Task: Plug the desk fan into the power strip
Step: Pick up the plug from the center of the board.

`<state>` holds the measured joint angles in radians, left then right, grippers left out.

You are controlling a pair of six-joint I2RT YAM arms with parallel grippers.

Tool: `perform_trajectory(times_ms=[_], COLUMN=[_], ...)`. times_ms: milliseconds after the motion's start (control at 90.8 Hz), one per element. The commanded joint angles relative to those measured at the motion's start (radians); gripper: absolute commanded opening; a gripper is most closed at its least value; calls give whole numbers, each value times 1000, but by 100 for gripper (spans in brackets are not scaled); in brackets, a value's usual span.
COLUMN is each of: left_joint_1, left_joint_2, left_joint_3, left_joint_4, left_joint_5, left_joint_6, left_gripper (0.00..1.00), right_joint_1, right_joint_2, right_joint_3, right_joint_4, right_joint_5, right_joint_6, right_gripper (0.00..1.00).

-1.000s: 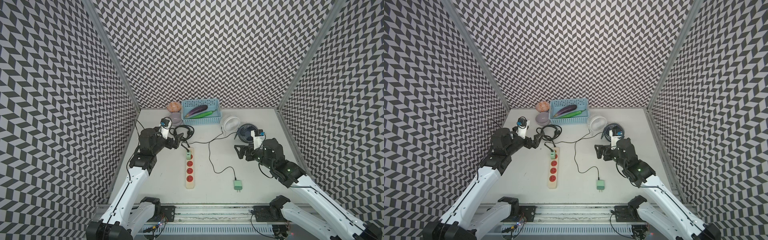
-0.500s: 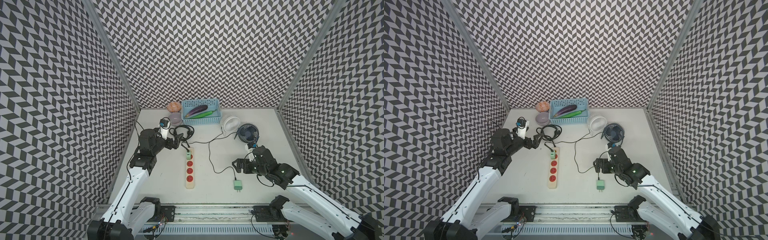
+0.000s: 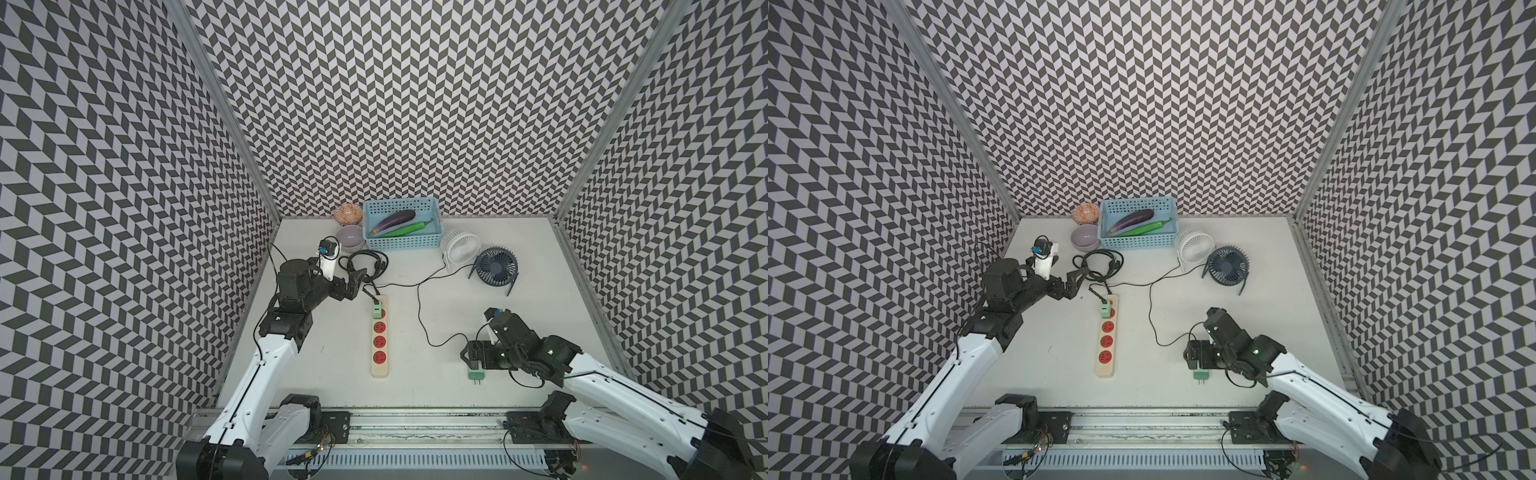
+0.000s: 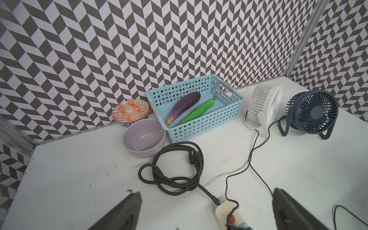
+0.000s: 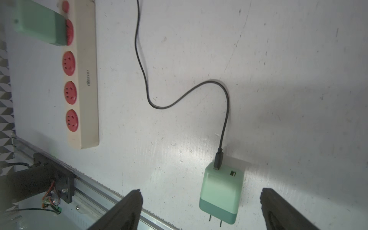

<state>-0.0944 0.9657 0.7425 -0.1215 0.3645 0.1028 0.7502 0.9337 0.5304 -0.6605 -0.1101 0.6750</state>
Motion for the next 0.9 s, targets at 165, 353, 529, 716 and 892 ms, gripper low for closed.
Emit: perform_trajectory(times_ms=[165, 353, 529, 716, 892], left_joint_1=[12, 10, 13, 17, 20], left_joint_2=[-24, -27, -21, -20, -24], left_joint_3=[-17, -23, -16, -20, -37], left_joint_4=[20, 17, 10, 17, 43], left_joint_5=[28, 33, 49, 74, 77], left_joint_6=[-8, -4, -4, -23, -37], left_gripper=[100, 100, 100, 100, 100], right_joint_1=[48, 74, 87, 89, 90], right_joint_2=[152, 200, 201, 203, 204], right_joint_3=[-11, -3, -6, -19, -18], right_joint_4=[21, 3, -10, -20, -37], right_joint_5=[23, 55, 57, 59, 78], right_joint_6=[43, 58, 77, 82, 84], right_gripper=[92, 90, 82, 72, 63])
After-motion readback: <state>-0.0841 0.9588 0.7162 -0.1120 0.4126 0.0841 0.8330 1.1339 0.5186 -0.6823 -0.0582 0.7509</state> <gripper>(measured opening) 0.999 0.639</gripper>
